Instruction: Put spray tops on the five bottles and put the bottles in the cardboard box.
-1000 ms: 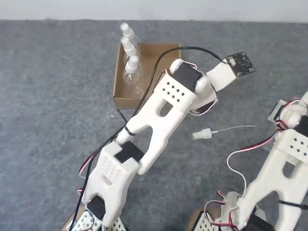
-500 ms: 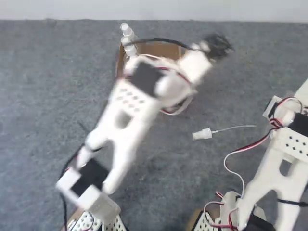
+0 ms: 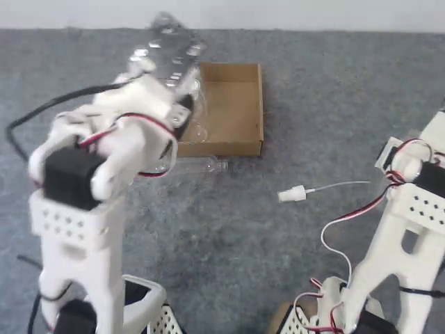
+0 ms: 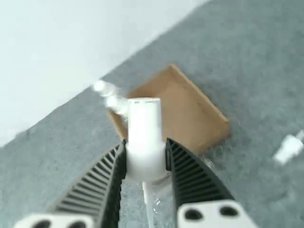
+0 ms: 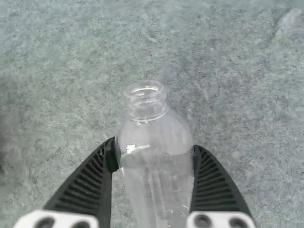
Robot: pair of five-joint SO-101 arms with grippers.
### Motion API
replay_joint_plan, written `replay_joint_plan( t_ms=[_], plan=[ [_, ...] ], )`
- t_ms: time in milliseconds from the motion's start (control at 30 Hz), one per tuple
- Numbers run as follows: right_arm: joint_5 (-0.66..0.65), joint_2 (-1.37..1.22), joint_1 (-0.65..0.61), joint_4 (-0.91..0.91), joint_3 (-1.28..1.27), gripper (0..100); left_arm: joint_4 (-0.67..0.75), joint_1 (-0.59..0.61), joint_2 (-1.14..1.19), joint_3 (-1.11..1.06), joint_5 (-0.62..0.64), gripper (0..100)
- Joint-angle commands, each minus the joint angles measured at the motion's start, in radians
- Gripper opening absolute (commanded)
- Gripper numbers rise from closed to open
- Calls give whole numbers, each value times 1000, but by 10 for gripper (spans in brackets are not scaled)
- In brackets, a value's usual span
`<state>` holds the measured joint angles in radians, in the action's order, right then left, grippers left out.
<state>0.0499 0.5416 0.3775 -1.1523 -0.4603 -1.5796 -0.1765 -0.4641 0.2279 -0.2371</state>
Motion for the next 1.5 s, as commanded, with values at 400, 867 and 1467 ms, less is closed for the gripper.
replay_joint_plan(
  t_ms=[400,867,1467],
  plan=[
    [0,50,-203,-22,6,69,313,106,-376,-441,239,13],
    [-2,68,-312,-24,2,69,600,104,-709,-905,483,13],
    [-141,303,-567,73,-244,69,729,215,-990,-1158,666,13]
  ],
)
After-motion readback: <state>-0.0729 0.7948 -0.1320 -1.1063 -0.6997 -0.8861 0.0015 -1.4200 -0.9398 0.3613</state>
